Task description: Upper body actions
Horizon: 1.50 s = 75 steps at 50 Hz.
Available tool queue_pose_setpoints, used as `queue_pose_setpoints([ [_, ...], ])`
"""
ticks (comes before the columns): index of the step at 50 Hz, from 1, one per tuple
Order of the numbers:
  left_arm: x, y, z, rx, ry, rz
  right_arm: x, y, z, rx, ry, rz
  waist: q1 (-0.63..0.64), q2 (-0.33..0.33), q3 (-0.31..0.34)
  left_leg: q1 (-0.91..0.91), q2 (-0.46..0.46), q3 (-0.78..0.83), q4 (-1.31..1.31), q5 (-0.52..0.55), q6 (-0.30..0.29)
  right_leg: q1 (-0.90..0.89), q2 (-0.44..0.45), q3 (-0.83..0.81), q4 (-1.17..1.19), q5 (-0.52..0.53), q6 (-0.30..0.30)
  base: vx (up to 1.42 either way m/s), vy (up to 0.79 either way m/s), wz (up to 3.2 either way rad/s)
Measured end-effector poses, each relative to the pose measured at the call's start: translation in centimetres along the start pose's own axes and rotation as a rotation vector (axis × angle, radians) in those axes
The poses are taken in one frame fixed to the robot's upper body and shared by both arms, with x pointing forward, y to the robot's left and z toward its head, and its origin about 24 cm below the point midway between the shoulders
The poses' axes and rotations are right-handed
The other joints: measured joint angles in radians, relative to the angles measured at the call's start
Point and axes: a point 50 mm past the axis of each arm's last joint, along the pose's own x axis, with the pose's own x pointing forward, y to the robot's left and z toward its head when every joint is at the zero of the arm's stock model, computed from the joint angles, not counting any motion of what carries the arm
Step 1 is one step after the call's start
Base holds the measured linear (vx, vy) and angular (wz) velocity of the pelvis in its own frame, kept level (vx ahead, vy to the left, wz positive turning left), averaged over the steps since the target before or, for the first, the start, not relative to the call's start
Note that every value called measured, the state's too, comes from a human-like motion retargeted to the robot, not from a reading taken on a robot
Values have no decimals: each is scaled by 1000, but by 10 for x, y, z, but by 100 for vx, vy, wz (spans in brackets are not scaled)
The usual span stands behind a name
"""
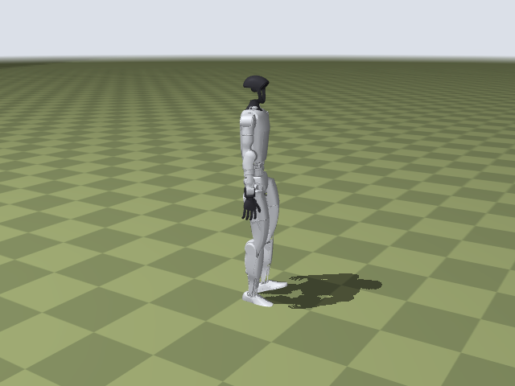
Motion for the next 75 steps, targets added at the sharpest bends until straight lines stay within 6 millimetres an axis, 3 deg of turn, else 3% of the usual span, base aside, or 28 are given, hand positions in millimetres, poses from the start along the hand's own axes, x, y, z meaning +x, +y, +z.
queue_pose_setpoints([
  [7,-1,11,16,146,-38,41,0,1,1,-22,-6,13,11,9,5,8,17,10,-2,0,-9,7,17,-9,9,-18,-18,-2,-11,4],
  [15,-2,13,23,16,-49,18,0,3,-8,-49,24,15,-33,24,-4,11,50,-1,24,-15,-41,9,34,-16,33,-48,-33,-3,-12,1],
  [20,-2,17,28,10,-61,26,-1,1,-12,-22,54,14,-67,21,-5,-40,80,-5,141,-34,-116,-10,18,-2,55,-65,-30,-6,-12,-11],
  [23,-2,18,29,30,-73,36,-1,-4,-15,-16,62,5,-90,12,-6,-100,90,-2,270,33,-152,-29,-7,16,67,-63,-25,-6,-5,-22],
  [25,-2,16,29,33,-75,36,-1,-8,-17,-19,68,-4,-100,0,-3,-133,76,-40,339,54,-138,-40,-28,42,73,-57,-20,-6,0,-70],
  [28,-1,6,22,-11,-69,15,-1,-16,-18,-19,79,-35,-97,-20,-3,-167,30,-149,366,4,-81,-67,-50,135,82,-41,-17,-4,8,-134],
  [32,0,-7,12,-120,-64,-32,-1,-21,-18,6,69,-46,-91,-20,-20,-131,-84,-503,226,-16,37,-109,-34,261,95,-26,-22,3,8,-156],
  [35,0,-12,7,-172,-54,-48,-1,-25,-17,17,54,-37,-37,-26,-5,-75,-147,-766,121,72,100,-133,-13,406,109,-6,-18,4,10,-254],
  [37,0,-10,6,-185,-48,-38,-1,-31,-9,3,34,-38,6,-33,17,-87,-111,-623,105,48,131,-153,14,549,120,20,-8,-4,13,-327],
  [39,0,-4,6,-164,-37,-23,-1,-35,0,-12,13,-46,-12,-23,25,-89,-40,-346,103,11,174,-168,38,616,128,36,-4,-12,12,-175],
  [43,-1,17,9,-65,-17,19,-1,-34,23,5,-72,-75,-95,4,63,-37,0,-226,31,23,201,-194,76,662,149,62,-29,-21,12,-168],
  [45,-1,29,12,-23,-19,51,-1,-32,29,36,-105,-70,-93,13,74,-13,18,-116,5,20,209,-219,62,594,160,56,-73,-24,9,-203],
  [49,-3,50,6,38,3,124,0,-21,23,63,-94,-31,-71,14,53,-2,24,-2,-11,-25,230,-285,-32,274,164,-17,-171,-17,5,-238],
  [55,-3,52,-9,-40,67,86,-1,-22,16,94,-30,-27,-22,12,106,76,25,225,-24,-99,236,-276,-92,-40,129,-81,-185,-29,0,-297],
  [59,-2,44,-28,-56,120,69,-1,-22,7,128,11,-21,-55,38,64,96,51,371,-29,-141,208,-235,-103,-384,88,-125,-199,-16,-5,-272],
  [62,-2,41,-31,-23,129,67,-1,-27,0,177,29,-48,-104,66,31,98,73,448,-24,-166,177,-175,-89,-702,35,-156,-173,-19,-14,-228],
  [65,-1,39,-19,15,103,65,-2,-30,-9,248,58,-71,-109,78,4,105,68,530,-25,-184,141,-147,-55,-881,-18,-145,-145,-13,-13,-221],
  [70,-2,43,13,33,8,90,-4,-18,-35,485,174,-70,-105,92,-42,123,67,634,-21,-191,76,-137,-9,-1014,-60,-71,-152,1,-18,-169],
  [75,-7,39,55,15,-129,82,-9,10,-59,746,301,-20,-131,134,-57,157,122,671,6,-154,10,-135,39,-950,-63,-47,-278,11,-22,-68],
])
